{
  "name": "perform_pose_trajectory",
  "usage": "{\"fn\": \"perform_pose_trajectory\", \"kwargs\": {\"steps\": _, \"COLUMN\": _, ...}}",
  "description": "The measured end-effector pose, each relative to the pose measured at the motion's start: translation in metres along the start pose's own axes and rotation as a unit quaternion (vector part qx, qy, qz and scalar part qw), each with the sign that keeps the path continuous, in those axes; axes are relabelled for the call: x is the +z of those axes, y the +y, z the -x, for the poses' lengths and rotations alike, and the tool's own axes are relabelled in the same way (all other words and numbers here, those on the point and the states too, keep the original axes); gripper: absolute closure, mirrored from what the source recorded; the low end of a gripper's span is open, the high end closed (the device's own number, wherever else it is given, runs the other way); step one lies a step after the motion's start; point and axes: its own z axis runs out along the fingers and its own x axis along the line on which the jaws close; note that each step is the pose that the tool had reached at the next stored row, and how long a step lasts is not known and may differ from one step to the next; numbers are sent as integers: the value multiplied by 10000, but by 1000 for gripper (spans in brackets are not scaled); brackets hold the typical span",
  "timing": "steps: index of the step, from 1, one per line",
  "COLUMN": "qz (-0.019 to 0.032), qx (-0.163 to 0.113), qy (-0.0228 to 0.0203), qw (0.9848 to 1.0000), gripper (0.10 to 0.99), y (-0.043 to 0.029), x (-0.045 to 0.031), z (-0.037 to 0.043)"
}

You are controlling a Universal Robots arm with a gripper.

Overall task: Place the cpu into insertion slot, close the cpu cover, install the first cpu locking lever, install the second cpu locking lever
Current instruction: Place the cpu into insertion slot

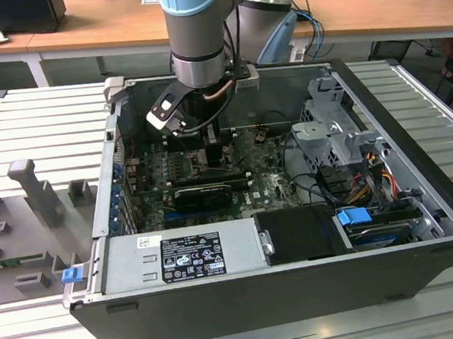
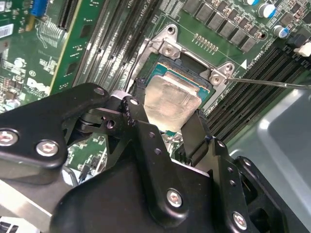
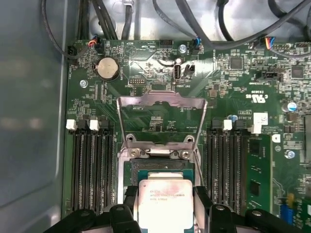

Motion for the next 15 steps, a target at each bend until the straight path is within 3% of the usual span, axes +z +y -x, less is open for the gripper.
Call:
{"fn": "perform_pose_trajectory", "kwargs": {"steps": 6, "qz": 1, "qx": 48, "qy": -4, "qw": 10000, "gripper": 545, "y": -6, "x": 76, "z": -7}}
{"fn": "perform_pose_trajectory", "kwargs": {"steps": 15, "qz": 1, "qx": 48, "qy": -5, "qw": 10000, "gripper": 545, "y": -3, "x": 131, "z": -26}}
